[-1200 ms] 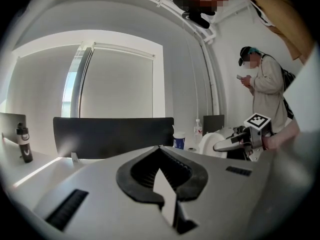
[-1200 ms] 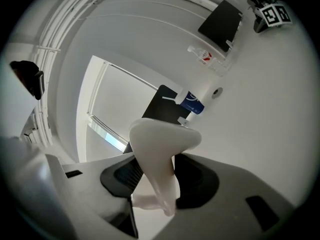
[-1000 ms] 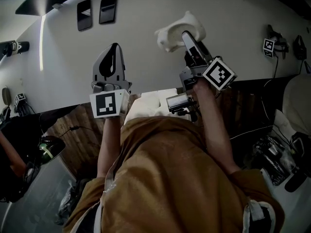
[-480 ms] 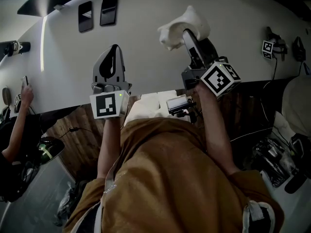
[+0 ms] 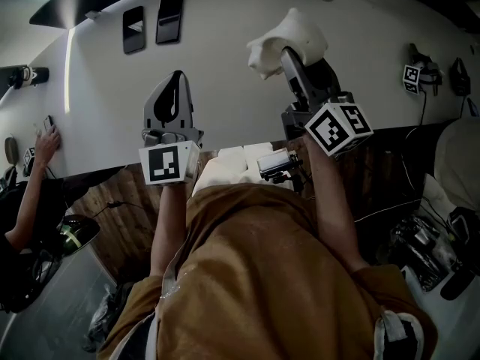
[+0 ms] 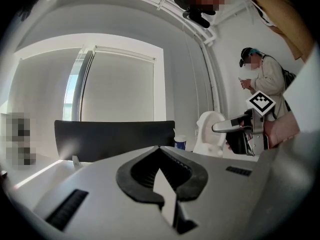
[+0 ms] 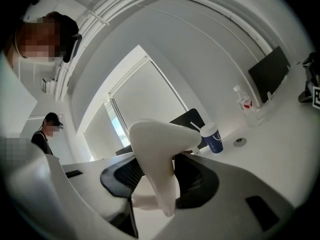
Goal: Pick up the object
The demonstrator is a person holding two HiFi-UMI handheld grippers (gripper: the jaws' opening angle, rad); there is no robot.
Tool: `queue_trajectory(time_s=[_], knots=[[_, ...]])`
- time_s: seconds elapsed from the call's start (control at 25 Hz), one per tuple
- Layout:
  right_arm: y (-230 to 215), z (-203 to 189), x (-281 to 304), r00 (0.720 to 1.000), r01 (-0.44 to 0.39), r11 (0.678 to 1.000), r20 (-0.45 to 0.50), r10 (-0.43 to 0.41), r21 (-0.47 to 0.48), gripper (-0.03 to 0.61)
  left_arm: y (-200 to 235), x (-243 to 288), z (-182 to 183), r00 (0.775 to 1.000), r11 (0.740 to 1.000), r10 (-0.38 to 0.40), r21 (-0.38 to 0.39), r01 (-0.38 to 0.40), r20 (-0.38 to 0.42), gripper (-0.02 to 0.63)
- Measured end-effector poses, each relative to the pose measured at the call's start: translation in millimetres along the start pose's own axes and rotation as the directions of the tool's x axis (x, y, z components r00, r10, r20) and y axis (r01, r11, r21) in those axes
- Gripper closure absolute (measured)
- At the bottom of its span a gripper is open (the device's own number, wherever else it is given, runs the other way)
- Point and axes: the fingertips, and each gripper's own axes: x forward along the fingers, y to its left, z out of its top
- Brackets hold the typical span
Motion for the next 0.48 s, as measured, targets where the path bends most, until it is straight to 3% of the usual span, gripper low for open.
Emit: queue_trajectory(time_s=[0.48], knots=[[13.0, 27.4, -3.4, 0.994, 0.041, 0.987, 0.103, -0.025, -0.156, 0.385, 10.2, -0.8, 3.7, 1.000, 1.000, 0.019, -0.008, -0.019, 0.011, 0.618]])
